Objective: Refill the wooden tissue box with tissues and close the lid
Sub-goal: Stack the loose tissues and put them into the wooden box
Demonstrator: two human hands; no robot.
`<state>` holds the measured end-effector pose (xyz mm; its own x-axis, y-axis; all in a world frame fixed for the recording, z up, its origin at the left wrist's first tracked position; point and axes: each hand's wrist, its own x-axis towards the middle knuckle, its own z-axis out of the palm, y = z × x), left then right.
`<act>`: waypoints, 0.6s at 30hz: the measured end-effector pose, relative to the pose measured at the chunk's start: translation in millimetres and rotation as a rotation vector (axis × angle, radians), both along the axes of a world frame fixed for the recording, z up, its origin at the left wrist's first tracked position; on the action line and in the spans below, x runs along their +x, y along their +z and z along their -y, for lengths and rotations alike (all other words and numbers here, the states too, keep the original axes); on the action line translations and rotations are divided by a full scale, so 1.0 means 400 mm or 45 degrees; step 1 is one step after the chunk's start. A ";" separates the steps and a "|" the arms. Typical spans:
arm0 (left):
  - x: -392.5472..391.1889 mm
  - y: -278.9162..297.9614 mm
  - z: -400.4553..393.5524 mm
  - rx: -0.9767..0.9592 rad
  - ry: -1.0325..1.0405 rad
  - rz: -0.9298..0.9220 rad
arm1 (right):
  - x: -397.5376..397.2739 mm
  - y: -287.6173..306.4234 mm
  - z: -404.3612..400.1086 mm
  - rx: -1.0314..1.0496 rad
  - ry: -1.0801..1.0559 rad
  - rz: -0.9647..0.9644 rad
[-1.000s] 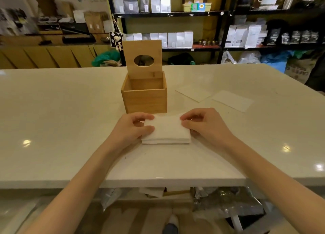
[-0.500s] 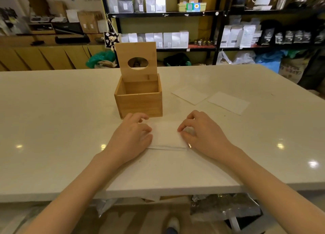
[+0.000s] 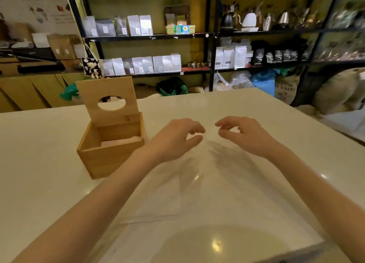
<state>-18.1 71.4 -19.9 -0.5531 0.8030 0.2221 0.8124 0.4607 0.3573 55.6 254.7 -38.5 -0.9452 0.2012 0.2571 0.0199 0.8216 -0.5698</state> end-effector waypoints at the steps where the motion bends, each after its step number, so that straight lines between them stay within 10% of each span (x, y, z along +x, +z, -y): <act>1: -0.019 -0.021 -0.041 0.042 -0.003 0.001 | -0.008 -0.011 -0.027 0.005 -0.083 -0.026; 12: -0.194 -0.160 -0.283 -0.273 -0.083 0.016 | -0.044 -0.097 -0.130 0.500 -0.478 0.357; 18: -0.192 -0.150 -0.290 -0.256 -0.079 0.062 | -0.046 -0.098 -0.122 0.332 -0.492 0.318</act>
